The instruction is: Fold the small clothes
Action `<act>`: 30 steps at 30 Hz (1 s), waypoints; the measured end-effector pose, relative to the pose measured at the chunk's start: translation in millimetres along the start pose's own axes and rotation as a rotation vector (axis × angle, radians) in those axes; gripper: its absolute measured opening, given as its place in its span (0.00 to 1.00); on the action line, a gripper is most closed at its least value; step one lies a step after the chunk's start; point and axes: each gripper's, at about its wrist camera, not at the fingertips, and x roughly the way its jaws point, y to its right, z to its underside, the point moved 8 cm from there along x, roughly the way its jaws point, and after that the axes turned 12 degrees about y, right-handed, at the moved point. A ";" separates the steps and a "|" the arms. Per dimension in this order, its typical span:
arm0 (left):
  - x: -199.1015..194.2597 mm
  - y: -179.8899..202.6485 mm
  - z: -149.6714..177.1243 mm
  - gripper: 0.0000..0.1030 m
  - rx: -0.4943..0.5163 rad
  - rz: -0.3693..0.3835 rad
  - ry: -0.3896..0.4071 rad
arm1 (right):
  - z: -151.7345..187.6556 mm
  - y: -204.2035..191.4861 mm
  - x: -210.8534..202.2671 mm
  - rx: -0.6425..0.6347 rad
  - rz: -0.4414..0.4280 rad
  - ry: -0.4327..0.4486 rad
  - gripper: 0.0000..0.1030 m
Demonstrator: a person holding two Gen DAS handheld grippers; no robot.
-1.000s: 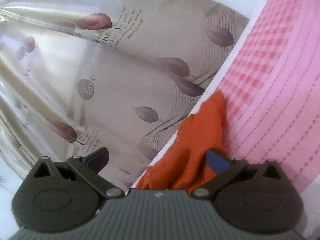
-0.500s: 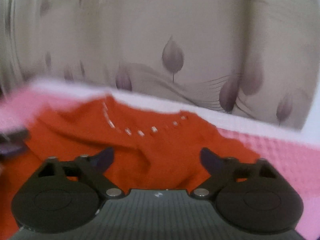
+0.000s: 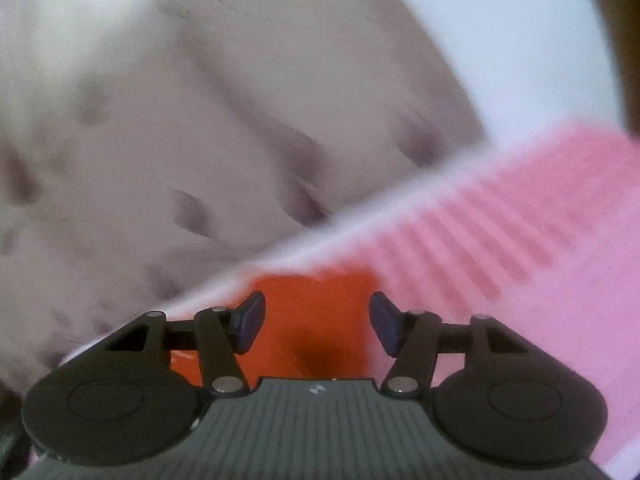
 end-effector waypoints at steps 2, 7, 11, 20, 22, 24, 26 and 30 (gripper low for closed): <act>-3.3 -2.7 -1.9 0.98 -0.008 -0.017 0.009 | 1.1 -75.2 10.5 -0.197 -0.214 -0.047 0.59; -22.5 -22.5 -14.3 0.98 -0.093 -0.089 0.100 | 69.1 -216.6 58.7 -0.595 -0.575 -0.257 0.58; -26.5 -30.1 -18.7 0.98 -0.087 -0.147 0.143 | 103.5 -265.5 98.6 -0.691 -0.679 -0.344 0.55; -34.3 -32.6 -19.0 0.98 -0.064 -0.192 0.143 | 161.0 -333.5 119.8 -1.015 -0.858 -0.574 0.45; -38.5 -34.8 -19.3 0.98 -0.074 -0.199 0.151 | 176.6 -340.2 121.9 -1.125 -0.882 -0.631 0.36; -40.7 -34.3 -18.7 0.98 -0.071 -0.200 0.152 | 186.4 -343.5 124.9 -1.209 -0.868 -0.682 0.33; -40.4 -32.9 -18.3 0.98 -0.065 -0.202 0.146 | 192.6 -340.6 128.7 -1.258 -0.843 -0.732 0.30; -40.6 -31.9 -17.0 0.98 -0.062 -0.197 0.135 | 188.4 -326.3 144.0 -1.232 -0.738 -0.772 0.24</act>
